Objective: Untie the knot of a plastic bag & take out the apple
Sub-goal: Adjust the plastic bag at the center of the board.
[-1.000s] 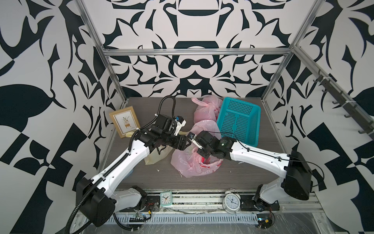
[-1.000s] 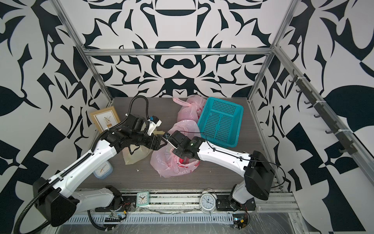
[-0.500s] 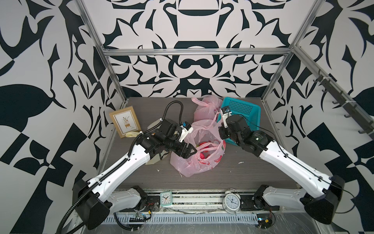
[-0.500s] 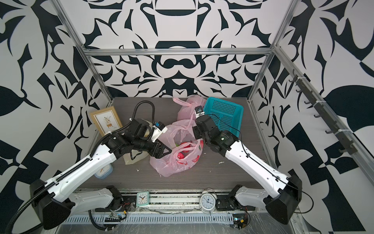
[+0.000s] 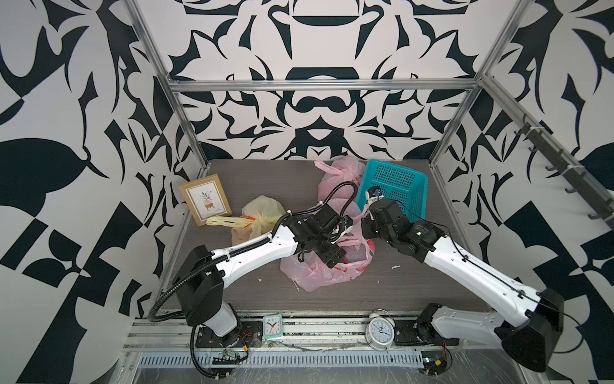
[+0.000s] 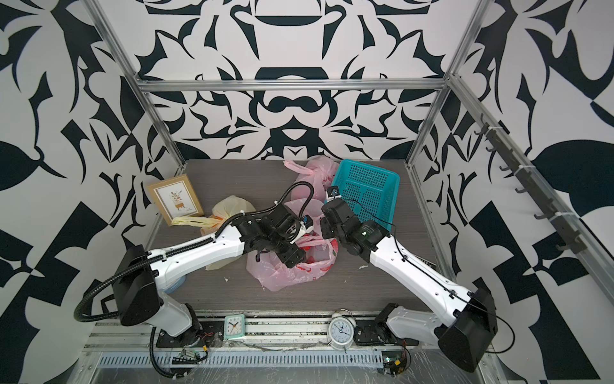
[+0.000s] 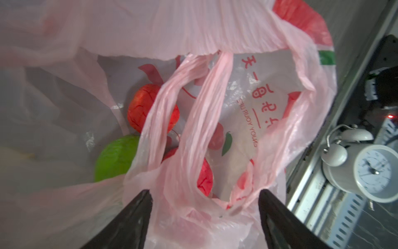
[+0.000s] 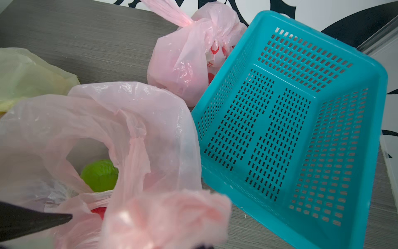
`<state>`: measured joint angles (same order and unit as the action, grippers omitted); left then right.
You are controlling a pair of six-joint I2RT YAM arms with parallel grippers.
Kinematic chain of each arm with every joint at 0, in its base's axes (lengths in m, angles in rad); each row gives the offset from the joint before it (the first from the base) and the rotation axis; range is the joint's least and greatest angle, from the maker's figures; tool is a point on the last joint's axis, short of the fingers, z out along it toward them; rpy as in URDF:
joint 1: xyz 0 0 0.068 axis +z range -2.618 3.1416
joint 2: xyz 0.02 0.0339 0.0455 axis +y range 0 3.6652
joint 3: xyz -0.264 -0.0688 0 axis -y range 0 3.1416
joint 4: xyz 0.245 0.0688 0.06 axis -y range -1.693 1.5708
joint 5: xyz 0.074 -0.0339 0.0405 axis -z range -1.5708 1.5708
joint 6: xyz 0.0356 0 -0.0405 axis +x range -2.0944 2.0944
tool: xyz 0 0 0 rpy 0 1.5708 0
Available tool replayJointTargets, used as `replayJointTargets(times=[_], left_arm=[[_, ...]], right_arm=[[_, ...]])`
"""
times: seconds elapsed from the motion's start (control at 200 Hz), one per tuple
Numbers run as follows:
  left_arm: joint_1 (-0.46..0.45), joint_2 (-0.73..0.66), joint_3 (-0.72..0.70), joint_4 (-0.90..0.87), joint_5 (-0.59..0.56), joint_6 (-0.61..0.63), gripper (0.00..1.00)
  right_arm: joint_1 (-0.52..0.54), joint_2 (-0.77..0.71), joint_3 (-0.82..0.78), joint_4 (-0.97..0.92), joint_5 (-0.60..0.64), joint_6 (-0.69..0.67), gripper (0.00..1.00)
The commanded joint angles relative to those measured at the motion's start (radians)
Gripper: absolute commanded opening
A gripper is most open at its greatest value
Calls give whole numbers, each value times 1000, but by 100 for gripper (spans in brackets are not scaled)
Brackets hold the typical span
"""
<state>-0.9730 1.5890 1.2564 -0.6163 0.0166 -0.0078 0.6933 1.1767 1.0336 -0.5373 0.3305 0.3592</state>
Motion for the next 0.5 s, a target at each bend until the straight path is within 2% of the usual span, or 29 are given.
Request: replayJointTargets(times=[0.0, 0.085, 0.165, 0.305, 0.36, 0.495], left_arm=[[-10, 11, 23, 55, -104, 20, 82], [-10, 34, 24, 95, -124, 20, 81], [-10, 69, 34, 120, -92, 19, 78], [-12, 154, 69, 122, -24, -3, 62], [-12, 176, 68, 128, -23, -16, 48], [-10, 155, 30, 166, -87, -50, 0]], right_arm=[[-1, -26, -5, 19, -10, 19, 0], [-1, -20, -7, 24, -11, 16, 0], [-3, -13, -9, 27, -11, 14, 0], [-6, -9, -7, 40, -10, 8, 0], [-10, -8, -3, 44, -10, 6, 0], [-20, -5, 5, 46, -4, 2, 0]])
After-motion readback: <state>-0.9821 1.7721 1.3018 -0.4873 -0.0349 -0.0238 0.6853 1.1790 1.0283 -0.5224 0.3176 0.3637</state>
